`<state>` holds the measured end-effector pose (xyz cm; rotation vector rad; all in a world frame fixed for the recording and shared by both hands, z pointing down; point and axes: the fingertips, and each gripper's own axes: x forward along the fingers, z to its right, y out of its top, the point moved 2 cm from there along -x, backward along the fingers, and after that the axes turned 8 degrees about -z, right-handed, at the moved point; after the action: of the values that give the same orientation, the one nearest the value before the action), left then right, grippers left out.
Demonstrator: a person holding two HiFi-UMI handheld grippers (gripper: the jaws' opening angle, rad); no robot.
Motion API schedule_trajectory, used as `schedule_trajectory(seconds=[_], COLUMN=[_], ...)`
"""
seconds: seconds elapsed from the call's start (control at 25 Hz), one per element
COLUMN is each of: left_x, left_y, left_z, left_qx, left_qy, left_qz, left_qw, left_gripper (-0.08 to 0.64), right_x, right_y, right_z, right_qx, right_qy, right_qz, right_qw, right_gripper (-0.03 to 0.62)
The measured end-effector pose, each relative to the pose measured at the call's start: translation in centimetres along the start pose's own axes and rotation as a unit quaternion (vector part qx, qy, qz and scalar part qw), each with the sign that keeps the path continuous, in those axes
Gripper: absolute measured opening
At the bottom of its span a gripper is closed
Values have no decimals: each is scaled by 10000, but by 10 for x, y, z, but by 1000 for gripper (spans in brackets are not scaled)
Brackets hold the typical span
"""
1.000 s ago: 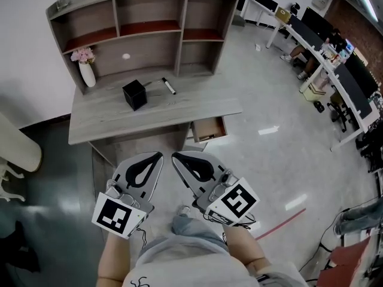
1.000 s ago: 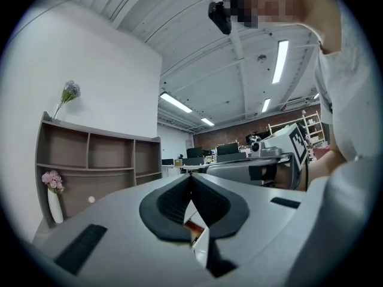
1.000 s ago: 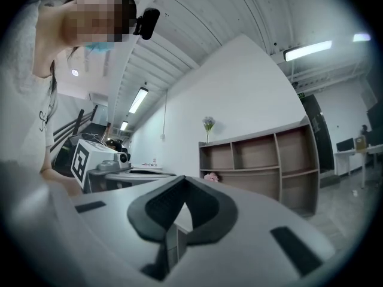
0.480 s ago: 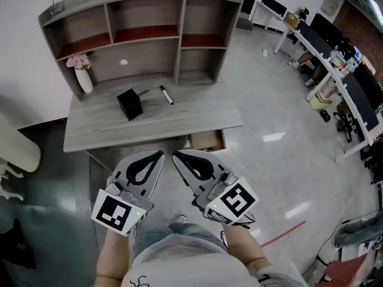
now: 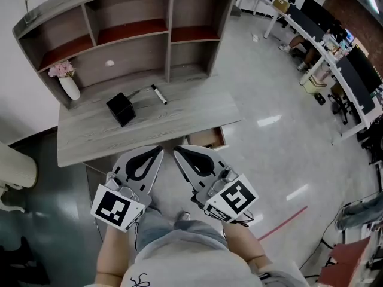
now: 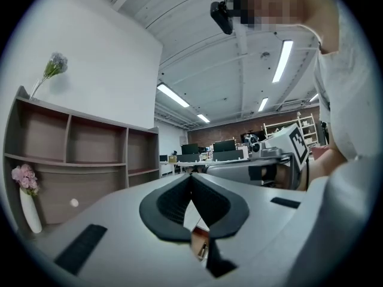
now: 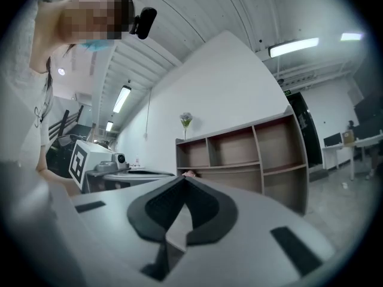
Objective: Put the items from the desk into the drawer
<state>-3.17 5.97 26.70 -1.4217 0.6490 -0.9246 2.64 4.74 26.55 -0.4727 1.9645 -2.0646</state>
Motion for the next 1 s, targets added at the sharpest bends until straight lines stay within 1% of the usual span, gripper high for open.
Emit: schedule_trajectory(seconds=[0.24, 0.48, 0.76, 1.0], left_x=[13, 21, 31, 36], left_y=[-4, -6, -11, -14], left_z=[-55, -104, -148, -177], left_qx=[-6, 35, 11, 84], left_qy=[-427, -701, -981, -1295], left_qz=[-124, -157, -129, -108], left_qw=[9990, 9974, 9951, 9915], left_gripper=[5, 5, 5, 5], right_x=[52, 96, 138, 165], right_y=[6, 8, 8, 9], right_z=[22, 35, 45, 51], right_qx=[103, 165, 219, 221], right_qy=[-433, -723, -997, -1294], right_qz=[17, -20, -75, -76], right_qw=[9990, 9972, 9948, 9913], right_gripper=[8, 8, 8, 8])
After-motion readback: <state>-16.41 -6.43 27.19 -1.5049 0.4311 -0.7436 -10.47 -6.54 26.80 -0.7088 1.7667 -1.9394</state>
